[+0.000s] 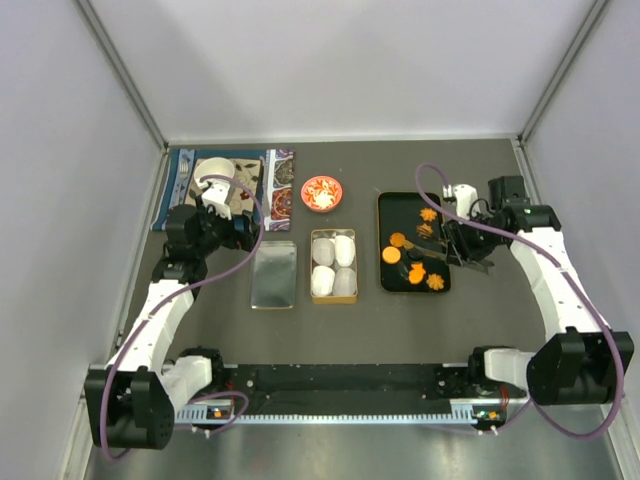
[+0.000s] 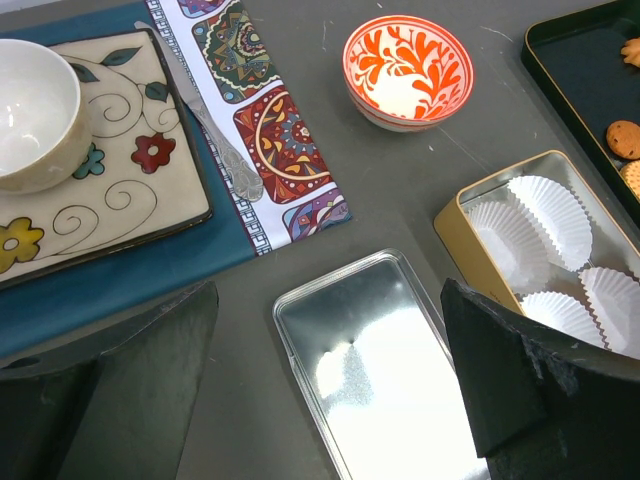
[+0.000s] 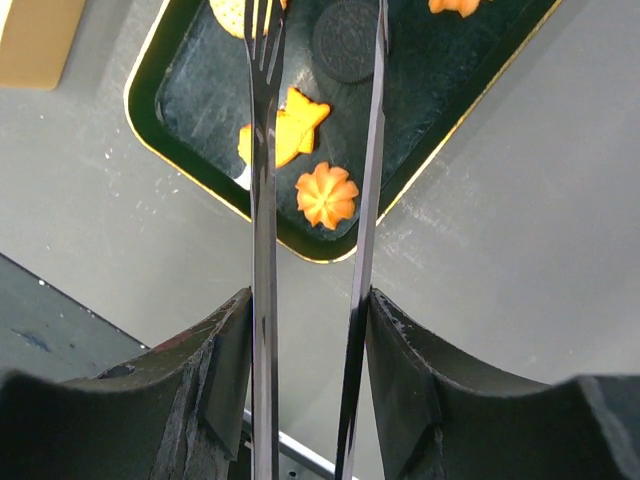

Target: Pack the cookies

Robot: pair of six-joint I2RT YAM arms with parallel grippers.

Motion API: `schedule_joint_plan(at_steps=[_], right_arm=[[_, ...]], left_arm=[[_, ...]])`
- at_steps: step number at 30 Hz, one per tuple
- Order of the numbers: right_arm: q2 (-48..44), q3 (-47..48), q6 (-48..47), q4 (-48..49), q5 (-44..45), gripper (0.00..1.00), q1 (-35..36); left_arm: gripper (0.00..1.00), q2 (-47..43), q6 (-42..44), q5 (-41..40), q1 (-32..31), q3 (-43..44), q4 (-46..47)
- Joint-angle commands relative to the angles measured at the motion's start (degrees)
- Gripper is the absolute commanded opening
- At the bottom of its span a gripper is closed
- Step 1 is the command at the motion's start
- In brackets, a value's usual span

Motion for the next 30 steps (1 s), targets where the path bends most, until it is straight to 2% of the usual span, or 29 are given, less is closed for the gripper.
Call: schedule_joint_plan(at_steps=[1,11,30], right_arm=[[-3.2,-1.3,-2.1,0.52,0.97,0.47,0.35],[-3.73,-3.5,-3.24,1.04,2.55,0.5,0.44],[-1.09,-5.52,-3.07,4.12,3.17,0.49,0.35]], left_arm=[[0.99,-0.58,0.22,-0.19,-0.15,1.38,1.64],[0.99,-0.67,0.14,-0.28,-0.15,1.29,1.64],[0.99,-0.58,-0.04,-0.19,-0.15,1.11,1.72]])
